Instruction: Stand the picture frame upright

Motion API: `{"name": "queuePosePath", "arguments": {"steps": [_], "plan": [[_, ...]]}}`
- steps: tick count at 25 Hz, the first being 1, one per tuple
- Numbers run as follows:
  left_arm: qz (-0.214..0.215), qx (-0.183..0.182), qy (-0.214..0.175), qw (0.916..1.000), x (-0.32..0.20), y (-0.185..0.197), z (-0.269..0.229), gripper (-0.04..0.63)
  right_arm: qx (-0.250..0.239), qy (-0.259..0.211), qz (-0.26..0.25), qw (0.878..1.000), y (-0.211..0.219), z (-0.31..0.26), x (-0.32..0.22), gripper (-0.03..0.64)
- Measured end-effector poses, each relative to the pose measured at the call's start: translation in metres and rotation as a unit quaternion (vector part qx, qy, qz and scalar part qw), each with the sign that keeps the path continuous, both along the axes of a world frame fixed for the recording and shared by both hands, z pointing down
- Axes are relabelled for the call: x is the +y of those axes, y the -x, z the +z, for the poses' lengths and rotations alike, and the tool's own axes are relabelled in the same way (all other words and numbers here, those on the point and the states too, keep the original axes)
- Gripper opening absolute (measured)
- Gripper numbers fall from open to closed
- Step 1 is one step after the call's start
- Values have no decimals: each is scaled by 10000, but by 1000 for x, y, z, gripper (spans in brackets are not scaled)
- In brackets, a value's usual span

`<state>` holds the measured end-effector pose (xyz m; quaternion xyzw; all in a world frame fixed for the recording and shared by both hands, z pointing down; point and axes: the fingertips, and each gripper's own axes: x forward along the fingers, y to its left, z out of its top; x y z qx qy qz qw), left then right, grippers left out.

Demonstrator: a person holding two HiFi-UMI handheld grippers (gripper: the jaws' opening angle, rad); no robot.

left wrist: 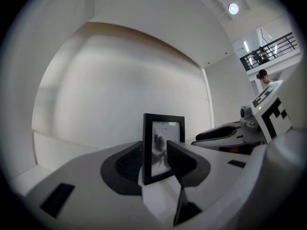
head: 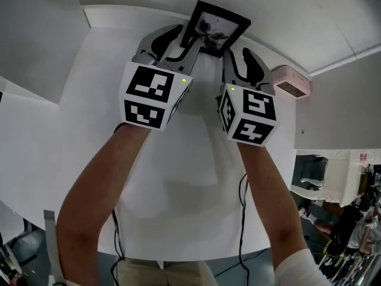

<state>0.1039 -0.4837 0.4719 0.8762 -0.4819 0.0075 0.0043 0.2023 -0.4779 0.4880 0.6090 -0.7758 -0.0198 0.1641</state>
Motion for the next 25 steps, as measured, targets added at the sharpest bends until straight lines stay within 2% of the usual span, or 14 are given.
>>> {"name": "queuePosePath", "arguments": {"steps": [4, 11, 13, 17, 20, 25], "plan": [[103, -26, 74, 9999, 19, 0, 4, 140, -23, 22, 90, 10000, -1, -2, 21, 134], [225, -98, 235, 9994, 70, 18, 4, 137, -251, 121, 172, 9995, 3, -7, 80, 11], [214, -27, 362, 9991, 92, 29, 4, 132, -389, 182, 164, 9989, 7, -7, 103, 11], [216, 143, 626, 9977, 147, 50, 6, 70, -646, 434, 153, 9969, 13, -2, 154, 9], [286, 43, 760, 9967, 184, 63, 3, 22, -914, 560, 184, 9941, 20, -6, 190, 9], [562, -123, 767, 9954, 241, 74, -16, 18, -1186, 594, 198, 9910, 26, -34, 243, 9]]}}
